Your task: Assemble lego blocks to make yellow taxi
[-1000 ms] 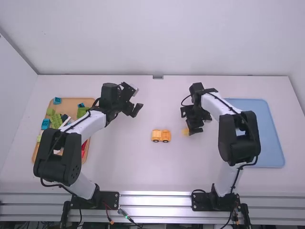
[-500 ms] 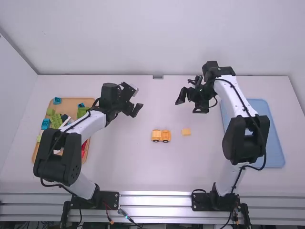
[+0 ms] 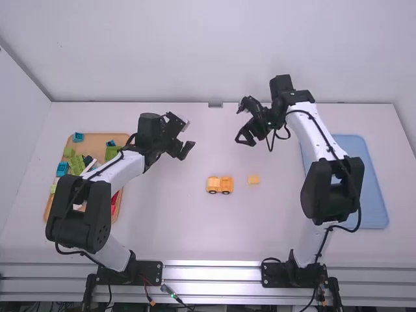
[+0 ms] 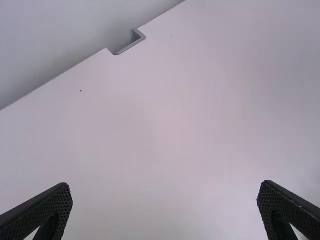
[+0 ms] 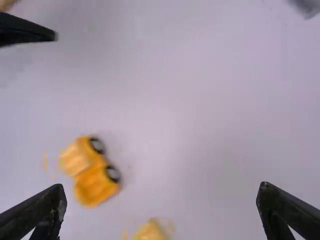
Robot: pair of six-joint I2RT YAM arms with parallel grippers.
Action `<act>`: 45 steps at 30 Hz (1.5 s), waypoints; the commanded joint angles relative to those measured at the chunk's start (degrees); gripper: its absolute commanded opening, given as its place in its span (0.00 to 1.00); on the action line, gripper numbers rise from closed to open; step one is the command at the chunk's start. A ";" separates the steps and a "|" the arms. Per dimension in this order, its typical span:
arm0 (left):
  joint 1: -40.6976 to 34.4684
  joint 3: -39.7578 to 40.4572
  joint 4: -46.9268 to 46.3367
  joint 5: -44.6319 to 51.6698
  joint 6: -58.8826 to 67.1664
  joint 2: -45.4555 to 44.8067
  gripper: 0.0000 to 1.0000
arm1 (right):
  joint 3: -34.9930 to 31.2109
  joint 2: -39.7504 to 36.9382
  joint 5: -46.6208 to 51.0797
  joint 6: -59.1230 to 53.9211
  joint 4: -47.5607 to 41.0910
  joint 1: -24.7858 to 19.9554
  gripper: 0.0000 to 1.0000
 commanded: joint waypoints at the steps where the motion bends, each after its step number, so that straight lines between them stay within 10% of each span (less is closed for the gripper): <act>1: -0.11 -0.28 0.46 -0.44 0.66 -0.94 0.99 | 1.03 0.61 5.92 -2.80 3.69 -0.13 0.99; 17: -0.26 -0.28 0.79 -0.13 -3.48 -0.94 0.99 | 1.05 0.61 7.26 2.36 17.31 2.73 0.99; 33: -0.39 -0.28 -4.61 36.15 23.28 0.61 0.99 | -1.03 0.61 -24.48 -55.30 -20.41 -5.51 0.99; 45: -0.63 -0.28 -5.81 56.52 40.44 12.09 0.99 | -22.95 0.61 -27.89 -70.88 -6.45 -9.33 0.99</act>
